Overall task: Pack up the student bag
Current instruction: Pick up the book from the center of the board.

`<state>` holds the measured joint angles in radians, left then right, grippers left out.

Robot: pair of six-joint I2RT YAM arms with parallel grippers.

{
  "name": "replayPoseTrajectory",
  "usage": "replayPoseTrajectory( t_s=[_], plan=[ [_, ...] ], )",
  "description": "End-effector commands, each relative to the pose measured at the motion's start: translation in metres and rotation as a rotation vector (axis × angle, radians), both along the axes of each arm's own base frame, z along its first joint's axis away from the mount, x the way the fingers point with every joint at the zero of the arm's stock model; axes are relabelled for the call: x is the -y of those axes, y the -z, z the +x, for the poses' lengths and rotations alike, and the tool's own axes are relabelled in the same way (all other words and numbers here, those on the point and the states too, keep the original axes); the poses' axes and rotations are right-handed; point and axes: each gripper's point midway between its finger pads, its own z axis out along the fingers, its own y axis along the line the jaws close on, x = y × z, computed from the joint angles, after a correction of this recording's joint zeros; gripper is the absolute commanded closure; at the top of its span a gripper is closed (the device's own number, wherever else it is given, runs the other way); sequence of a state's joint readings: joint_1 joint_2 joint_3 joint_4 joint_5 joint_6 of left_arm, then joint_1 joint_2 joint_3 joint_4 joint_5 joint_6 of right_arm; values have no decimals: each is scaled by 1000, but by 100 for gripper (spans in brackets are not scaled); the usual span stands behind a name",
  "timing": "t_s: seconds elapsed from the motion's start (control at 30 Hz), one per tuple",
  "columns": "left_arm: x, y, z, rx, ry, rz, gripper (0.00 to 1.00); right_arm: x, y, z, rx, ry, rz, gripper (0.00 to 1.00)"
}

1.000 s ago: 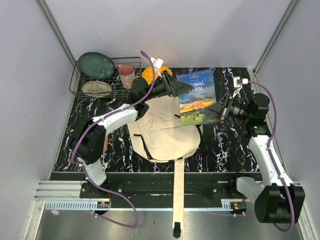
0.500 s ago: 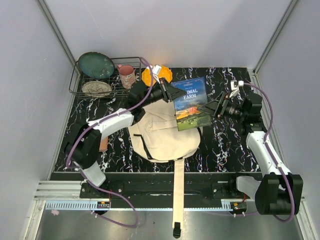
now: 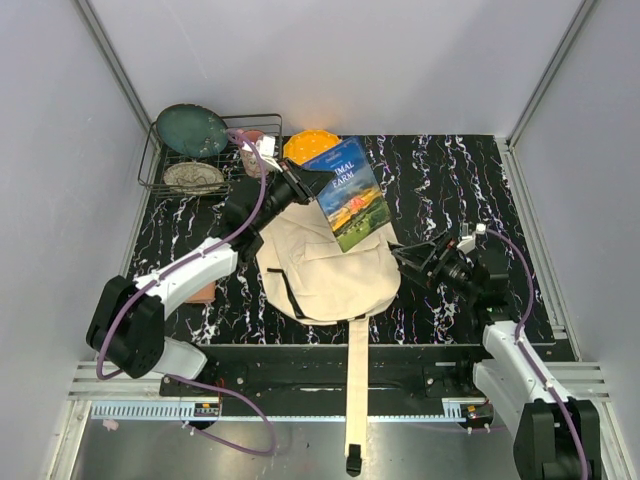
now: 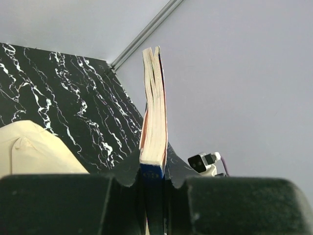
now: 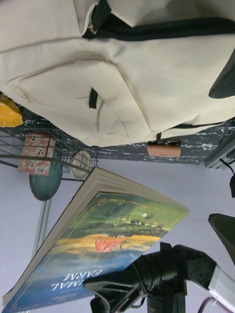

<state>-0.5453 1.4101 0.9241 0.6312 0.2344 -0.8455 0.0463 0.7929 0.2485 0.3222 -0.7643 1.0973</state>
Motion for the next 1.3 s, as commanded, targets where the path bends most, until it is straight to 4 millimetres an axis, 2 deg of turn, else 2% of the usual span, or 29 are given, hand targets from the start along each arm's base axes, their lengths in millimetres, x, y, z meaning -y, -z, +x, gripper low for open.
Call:
replayPoseTrajectory(
  t_s=[0.0, 0.1, 0.2, 0.23, 0.27, 0.33, 0.4, 0.43, 0.5, 0.53, 0.57, 0.63, 0.7, 0.8, 0.83, 0.9, 0.93, 0.97, 1.0, 1.03, 1.1, 1.13, 1.17, 1.2, 1.23, 1.27],
  plan=[
    [-8, -48, -5, 100, -31, -122, 100, -2, -45, 10, 130, 51, 105, 0],
    [-8, -45, -5, 87, -29, -134, 100, -7, -56, 16, 163, 52, 119, 0],
    [-10, -43, -7, 76, -27, -161, 100, -15, -59, 25, 167, 40, 131, 0],
    [-9, -44, -8, 72, -23, -174, 100, -18, -52, 31, 140, 40, 131, 0],
    [-9, -43, -9, 69, -20, -179, 100, -21, -59, 33, 170, 38, 149, 0],
    [-7, -43, -11, 65, -13, -190, 100, -32, -53, 39, 155, 16, 164, 0],
    [-5, -43, -12, 64, -8, -190, 100, -42, -64, 44, 195, -16, 184, 0],
    [-4, -42, -12, 64, -3, -191, 100, -47, -56, 50, 172, -22, 187, 0],
    [-1, -42, -14, 60, 5, -194, 100, -54, -70, 55, 217, -47, 225, 0],
    [0, -42, -15, 61, 11, -198, 100, -62, -61, 59, 190, -65, 225, 1],
    [0, -41, -15, 59, 17, -197, 100, -64, -69, 59, 225, -74, 249, 1],
    [3, -38, -17, 53, 32, -193, 100, -67, -66, 64, 222, -75, 270, 3],
    [3, -35, -18, 46, 36, -186, 100, -68, -76, 65, 257, -84, 305, 7],
    [2, -26, -18, 32, 28, -162, 100, -71, -79, 66, 267, -106, 328, 28],
    [1, -22, -18, 25, 24, -155, 100, -71, -78, 66, 265, -110, 334, 49],
    [2, -19, -18, 27, 27, -146, 100, -71, -78, 63, 271, -115, 342, 76],
    [3, -17, -18, 28, 32, -128, 100, -71, -79, 61, 274, -120, 342, 85],
    [4, -13, -17, 22, 31, -112, 100, -70, -79, 60, 274, -122, 341, 98],
    [5, -12, -18, 23, 34, -98, 100, -70, -78, 59, 271, -120, 341, 100],
    [6, -9, -18, 25, 42, -69, 96, -69, -82, 56, 279, -122, 341, 100],
    [7, -5, -19, 36, 51, -25, 57, -69, -76, 57, 256, -108, 310, 100],
    [6, 5, -19, 45, 48, 41, 35, -66, -83, 55, 276, -94, 297, 100],
    [3, 4, -23, 68, 41, 69, 23, -62, -65, 63, 223, -37, 235, 100],
    [1, 8, -25, 78, 33, 107, 1, -58, -58, 65, 206, -1, 197, 100],
    [-4, 25, -27, 78, 17, 191, 1, -52, -71, 61, 244, 35, 168, 100],
    [-10, 23, -32, 102, 4, 219, 1, -41, -41, 70, 151, 118, 53, 100]
  ],
)
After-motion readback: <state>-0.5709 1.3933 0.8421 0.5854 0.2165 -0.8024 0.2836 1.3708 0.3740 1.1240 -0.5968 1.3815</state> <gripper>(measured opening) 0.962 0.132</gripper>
